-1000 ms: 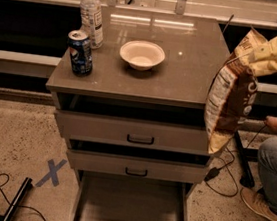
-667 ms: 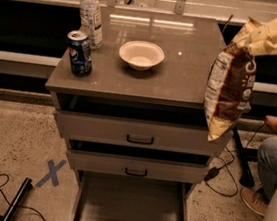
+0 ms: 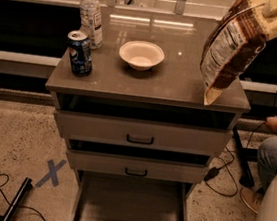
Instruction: Pick brown chip bag from bottom drawer and place on counter
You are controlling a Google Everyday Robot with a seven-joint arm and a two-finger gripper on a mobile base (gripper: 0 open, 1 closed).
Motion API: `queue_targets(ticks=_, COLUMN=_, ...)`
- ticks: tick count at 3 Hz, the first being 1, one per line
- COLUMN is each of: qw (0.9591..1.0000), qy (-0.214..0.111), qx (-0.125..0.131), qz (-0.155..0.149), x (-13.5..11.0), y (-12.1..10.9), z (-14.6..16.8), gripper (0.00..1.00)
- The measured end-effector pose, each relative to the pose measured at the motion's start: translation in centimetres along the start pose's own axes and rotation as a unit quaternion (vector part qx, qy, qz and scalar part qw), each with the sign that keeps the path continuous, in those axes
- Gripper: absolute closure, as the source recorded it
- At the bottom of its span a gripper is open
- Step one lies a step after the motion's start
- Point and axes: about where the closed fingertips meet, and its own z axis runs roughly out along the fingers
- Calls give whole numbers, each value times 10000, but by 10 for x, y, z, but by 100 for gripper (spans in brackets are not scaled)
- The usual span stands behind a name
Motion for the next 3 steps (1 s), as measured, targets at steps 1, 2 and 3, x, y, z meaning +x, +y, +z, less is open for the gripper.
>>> queue_targets(ticks=1, qw=9994, qy=171, qx=288, qz=-44, x=-7, y=-19, z=25, gripper=100)
queue_targets(ticks=2, qw=9973, qy=293, qx=649, qz=201, x=-8, y=-53, z=42, gripper=100)
queue_targets(ticks=3, qw=9941, qy=231, qx=979, qz=400, x=-9, y=-76, z=39, gripper=100)
